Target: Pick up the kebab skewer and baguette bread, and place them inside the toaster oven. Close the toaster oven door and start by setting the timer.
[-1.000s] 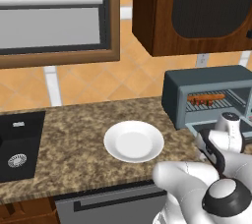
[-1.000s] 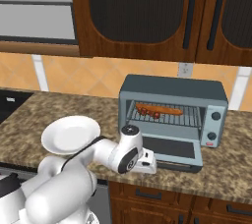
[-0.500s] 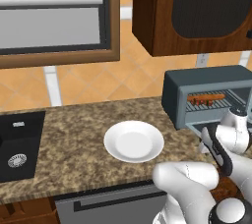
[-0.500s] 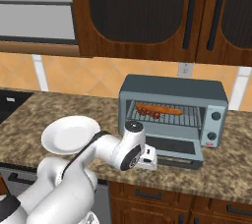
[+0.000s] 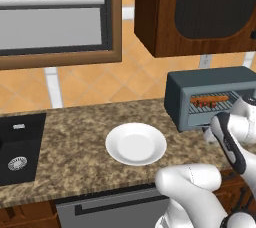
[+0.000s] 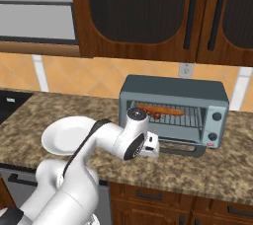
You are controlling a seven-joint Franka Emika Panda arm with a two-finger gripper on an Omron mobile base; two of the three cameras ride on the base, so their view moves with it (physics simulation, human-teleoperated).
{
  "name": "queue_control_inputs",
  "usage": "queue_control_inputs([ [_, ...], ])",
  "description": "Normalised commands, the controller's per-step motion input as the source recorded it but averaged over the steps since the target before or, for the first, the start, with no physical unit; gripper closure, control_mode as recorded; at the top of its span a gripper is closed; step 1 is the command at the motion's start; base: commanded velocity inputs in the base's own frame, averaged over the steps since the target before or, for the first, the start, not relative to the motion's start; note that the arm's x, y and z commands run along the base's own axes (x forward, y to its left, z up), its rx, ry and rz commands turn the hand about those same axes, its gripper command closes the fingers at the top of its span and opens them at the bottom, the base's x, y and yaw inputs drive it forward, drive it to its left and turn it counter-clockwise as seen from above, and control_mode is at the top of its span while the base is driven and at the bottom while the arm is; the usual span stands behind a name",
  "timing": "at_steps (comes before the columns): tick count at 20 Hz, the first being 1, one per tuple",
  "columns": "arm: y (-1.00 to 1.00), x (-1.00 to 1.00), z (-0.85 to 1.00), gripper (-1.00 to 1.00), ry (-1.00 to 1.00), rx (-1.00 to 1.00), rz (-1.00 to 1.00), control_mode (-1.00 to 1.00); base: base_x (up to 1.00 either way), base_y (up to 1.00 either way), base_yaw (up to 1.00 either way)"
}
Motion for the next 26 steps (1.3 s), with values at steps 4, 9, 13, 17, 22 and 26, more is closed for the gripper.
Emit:
queue_control_inputs([
  [4, 0.10, 0.62, 0.36, -1.00, -0.24, -0.04, -0.06, -1.00, 0.00, 0.00, 0.00],
  [9, 0.11, 0.61, 0.30, -1.00, -0.17, -0.06, -0.05, -1.00, 0.00, 0.00, 0.00],
  [13, 0.02, 0.20, 0.26, -1.00, -0.02, -0.06, -0.04, -1.00, 0.00, 0.00, 0.00],
  [17, 0.00, 0.19, 0.07, -1.00, 0.00, -0.06, -0.04, -1.00, 0.00, 0.00, 0.00],
  [22, 0.00, 0.31, 0.00, -1.00, 0.00, -0.03, -0.01, -1.00, 0.00, 0.00, 0.00],
  [26, 0.00, 0.42, 0.00, -1.00, -0.08, 0.00, 0.00, -1.00, 0.00, 0.00, 0.00],
])
